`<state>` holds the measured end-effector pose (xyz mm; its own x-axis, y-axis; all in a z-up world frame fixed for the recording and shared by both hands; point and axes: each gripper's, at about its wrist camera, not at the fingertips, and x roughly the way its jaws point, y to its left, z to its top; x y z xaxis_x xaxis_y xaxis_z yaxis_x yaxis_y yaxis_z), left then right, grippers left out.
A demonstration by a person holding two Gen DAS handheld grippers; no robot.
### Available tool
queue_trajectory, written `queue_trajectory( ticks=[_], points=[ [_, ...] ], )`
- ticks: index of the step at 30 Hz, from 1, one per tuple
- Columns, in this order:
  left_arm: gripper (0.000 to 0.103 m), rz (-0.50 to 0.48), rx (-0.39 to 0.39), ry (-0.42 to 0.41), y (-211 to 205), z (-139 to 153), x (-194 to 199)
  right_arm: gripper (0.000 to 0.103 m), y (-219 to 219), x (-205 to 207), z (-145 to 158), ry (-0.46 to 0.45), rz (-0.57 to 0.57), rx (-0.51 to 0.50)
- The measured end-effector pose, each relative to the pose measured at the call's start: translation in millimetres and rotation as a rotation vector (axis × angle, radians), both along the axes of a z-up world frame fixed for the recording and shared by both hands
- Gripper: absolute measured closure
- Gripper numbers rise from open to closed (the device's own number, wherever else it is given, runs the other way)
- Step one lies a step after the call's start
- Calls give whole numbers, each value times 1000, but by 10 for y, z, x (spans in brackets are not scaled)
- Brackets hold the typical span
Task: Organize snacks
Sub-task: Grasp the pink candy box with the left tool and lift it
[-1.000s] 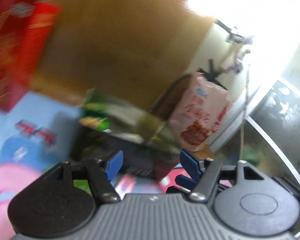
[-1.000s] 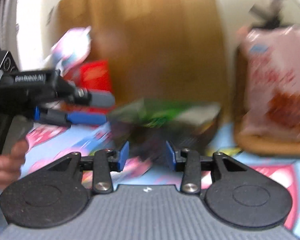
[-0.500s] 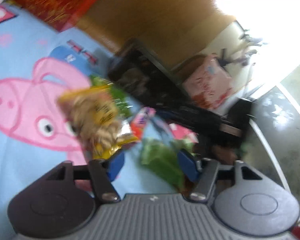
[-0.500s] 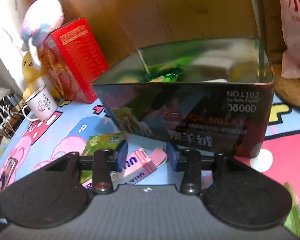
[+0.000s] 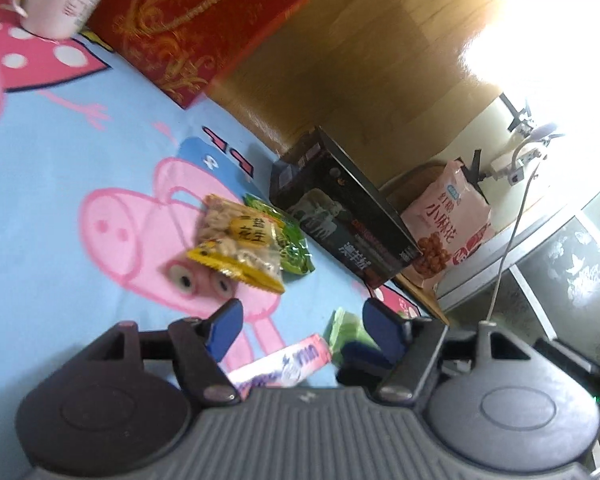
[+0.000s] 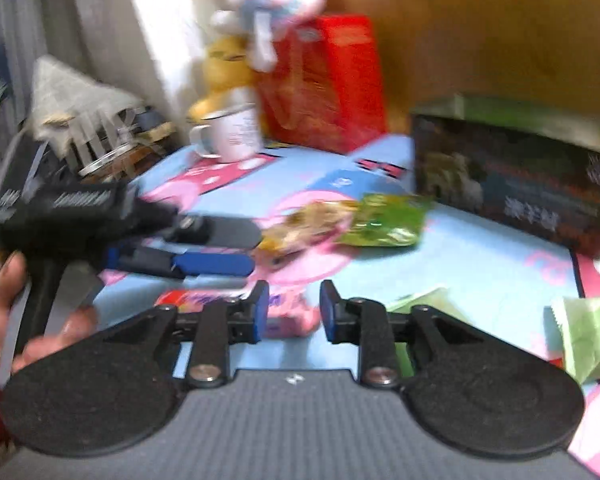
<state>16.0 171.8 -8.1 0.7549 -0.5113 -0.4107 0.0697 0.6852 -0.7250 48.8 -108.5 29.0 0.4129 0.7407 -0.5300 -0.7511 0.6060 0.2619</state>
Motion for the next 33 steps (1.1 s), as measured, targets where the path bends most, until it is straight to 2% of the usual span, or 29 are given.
queue_trajectory(
  ticks=[3,5,7,9,10,12,17,20,21,24,27,33],
  points=[
    [34,29,-12,-9,125,33,-221,70,-5,-111,-70,30,59,-32],
    [33,51,-24,-9,182,43,-345,70,-48,-57,-152,37,44,-75],
    [32,61,-35,-3,206,45,-417,72,-144,53,-167,21,4,-65],
    [31,71,-28,5,204,47,-493,66,-177,166,-133,-15,-91,-103],
    [30,76,-21,7,193,50,-527,63,-183,178,-105,-23,-85,-87],
    [29,83,-10,12,180,55,-578,48,-147,161,-65,-30,-42,-62],
    [29,118,39,41,179,60,-660,48,100,90,-107,-72,16,-118],
    [29,104,18,59,193,21,-679,48,143,172,-160,-63,35,-113],
    [32,89,7,62,173,3,-674,48,175,156,-178,-65,36,-112],
    [37,61,18,73,79,-50,-615,49,165,105,-190,-59,65,-102],
    [38,68,37,81,52,-70,-585,55,172,-5,-166,-90,73,-103],
    [38,56,50,82,-4,-54,-523,56,-26,-281,-115,-156,93,-122]
  ],
)
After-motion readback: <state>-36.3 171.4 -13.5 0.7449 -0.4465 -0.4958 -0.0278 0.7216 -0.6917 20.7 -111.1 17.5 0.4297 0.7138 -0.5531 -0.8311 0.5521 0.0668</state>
